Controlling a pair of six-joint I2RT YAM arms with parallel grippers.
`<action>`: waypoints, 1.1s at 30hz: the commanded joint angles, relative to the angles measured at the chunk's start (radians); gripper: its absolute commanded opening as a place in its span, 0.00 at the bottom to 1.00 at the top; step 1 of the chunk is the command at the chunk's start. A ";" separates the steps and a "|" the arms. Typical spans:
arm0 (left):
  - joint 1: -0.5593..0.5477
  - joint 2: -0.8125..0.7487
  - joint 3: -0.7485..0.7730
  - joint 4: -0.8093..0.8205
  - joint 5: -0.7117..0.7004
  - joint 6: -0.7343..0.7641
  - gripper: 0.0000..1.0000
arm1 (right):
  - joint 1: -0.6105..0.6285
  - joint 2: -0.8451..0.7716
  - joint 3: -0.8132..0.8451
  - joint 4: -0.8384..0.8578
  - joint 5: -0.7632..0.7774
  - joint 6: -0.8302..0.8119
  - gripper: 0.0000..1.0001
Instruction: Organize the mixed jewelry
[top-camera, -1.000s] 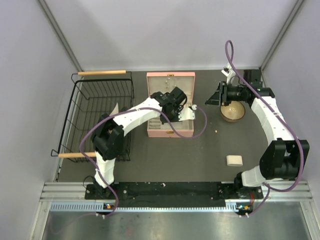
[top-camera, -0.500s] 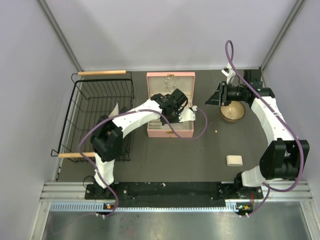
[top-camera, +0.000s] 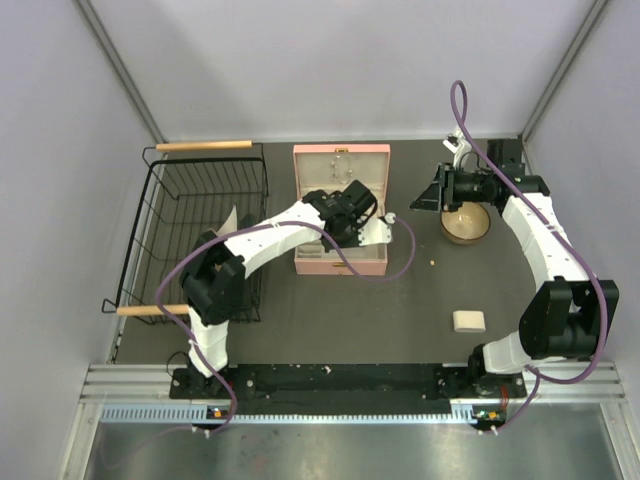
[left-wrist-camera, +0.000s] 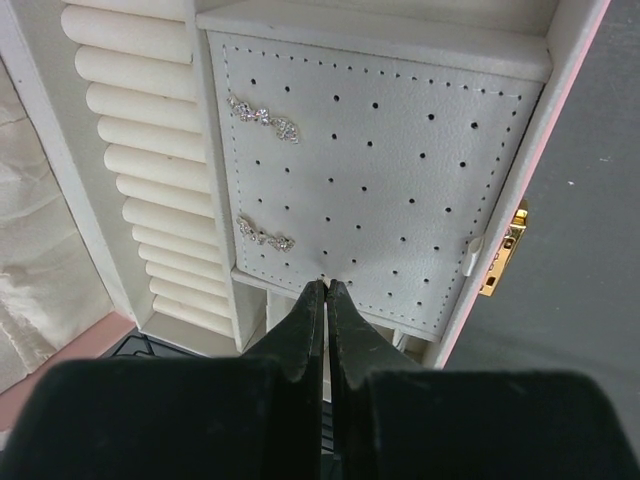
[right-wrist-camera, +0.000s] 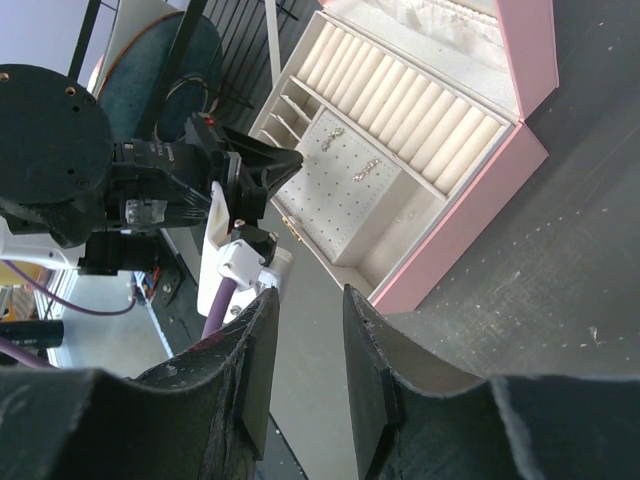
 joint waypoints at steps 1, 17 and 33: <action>-0.040 -0.050 -0.026 -0.091 0.093 -0.053 0.04 | -0.012 -0.035 0.007 0.022 -0.009 -0.016 0.33; -0.054 -0.062 -0.078 -0.074 0.093 -0.071 0.06 | -0.012 -0.038 -0.001 0.022 -0.008 -0.017 0.33; -0.029 -0.154 0.000 0.007 0.106 -0.093 0.07 | -0.012 -0.063 -0.021 -0.024 0.103 -0.107 0.34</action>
